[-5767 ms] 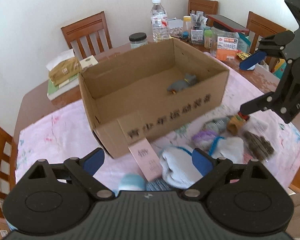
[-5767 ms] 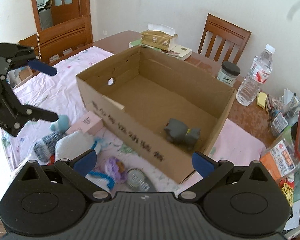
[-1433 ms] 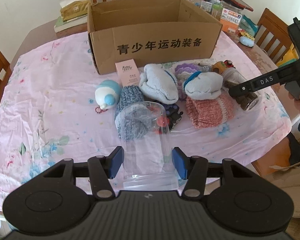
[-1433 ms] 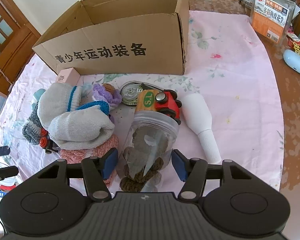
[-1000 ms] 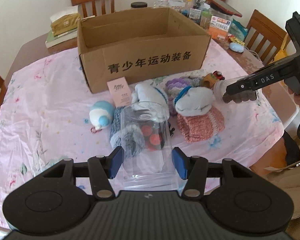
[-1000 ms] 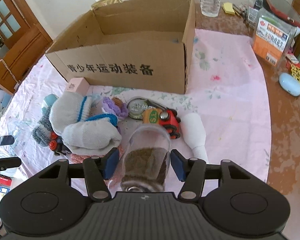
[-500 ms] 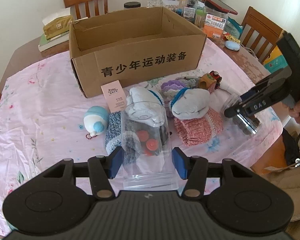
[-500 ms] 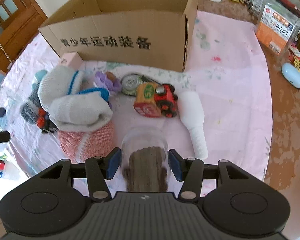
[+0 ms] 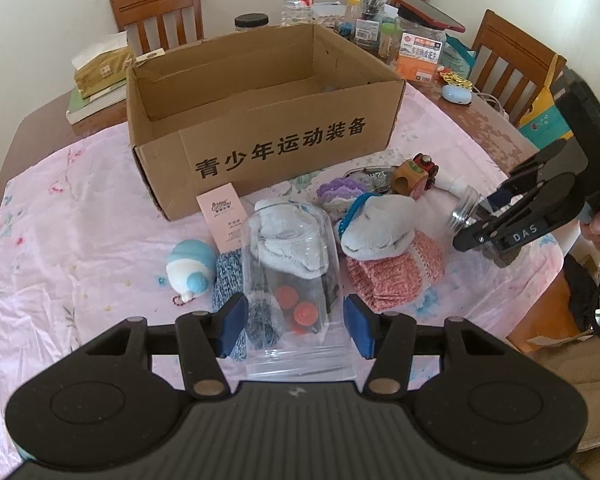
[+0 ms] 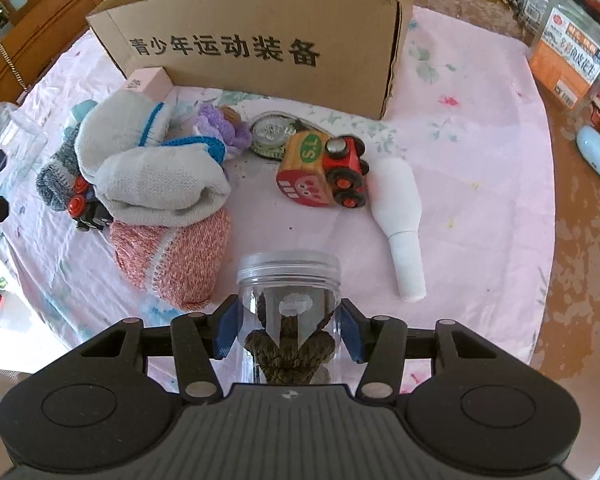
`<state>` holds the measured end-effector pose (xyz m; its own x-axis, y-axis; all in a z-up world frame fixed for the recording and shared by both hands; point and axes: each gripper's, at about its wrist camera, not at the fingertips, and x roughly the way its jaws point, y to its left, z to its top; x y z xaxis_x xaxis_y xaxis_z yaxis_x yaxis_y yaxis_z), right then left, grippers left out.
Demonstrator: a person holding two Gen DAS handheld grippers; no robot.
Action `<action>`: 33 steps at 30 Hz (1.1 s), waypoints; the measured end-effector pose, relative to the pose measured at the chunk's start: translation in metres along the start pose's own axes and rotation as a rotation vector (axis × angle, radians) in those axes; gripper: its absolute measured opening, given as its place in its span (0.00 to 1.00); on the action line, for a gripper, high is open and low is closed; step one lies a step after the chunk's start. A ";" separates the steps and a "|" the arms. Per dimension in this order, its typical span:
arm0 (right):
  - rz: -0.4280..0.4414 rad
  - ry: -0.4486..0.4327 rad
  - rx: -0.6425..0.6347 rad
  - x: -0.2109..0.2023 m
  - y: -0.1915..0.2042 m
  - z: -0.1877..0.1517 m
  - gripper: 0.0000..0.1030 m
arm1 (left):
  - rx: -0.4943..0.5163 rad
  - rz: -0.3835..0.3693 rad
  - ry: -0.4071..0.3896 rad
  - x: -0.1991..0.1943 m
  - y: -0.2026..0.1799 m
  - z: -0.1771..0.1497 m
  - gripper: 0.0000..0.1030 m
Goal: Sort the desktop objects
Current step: 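Lift the plastic bottle with the left tool while the right tool lifts the jar, then carry the bottle with the left tool while the right tool carries the jar over the cardboard box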
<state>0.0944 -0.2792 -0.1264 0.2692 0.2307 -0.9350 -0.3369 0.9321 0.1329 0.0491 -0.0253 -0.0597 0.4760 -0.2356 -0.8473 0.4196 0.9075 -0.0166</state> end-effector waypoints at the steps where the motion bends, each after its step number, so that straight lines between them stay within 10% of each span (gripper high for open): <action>1: -0.004 -0.007 -0.006 -0.003 0.000 0.002 0.56 | 0.002 -0.002 -0.001 0.000 0.000 0.001 0.52; 33: -0.032 -0.278 -0.224 -0.082 0.019 0.132 0.56 | 0.050 0.057 -0.149 0.012 0.036 0.106 0.52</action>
<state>0.1847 -0.2436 -0.0036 0.5081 0.2981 -0.8081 -0.5056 0.8627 0.0003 0.1521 -0.0318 -0.0142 0.6077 -0.2361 -0.7583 0.4247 0.9034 0.0590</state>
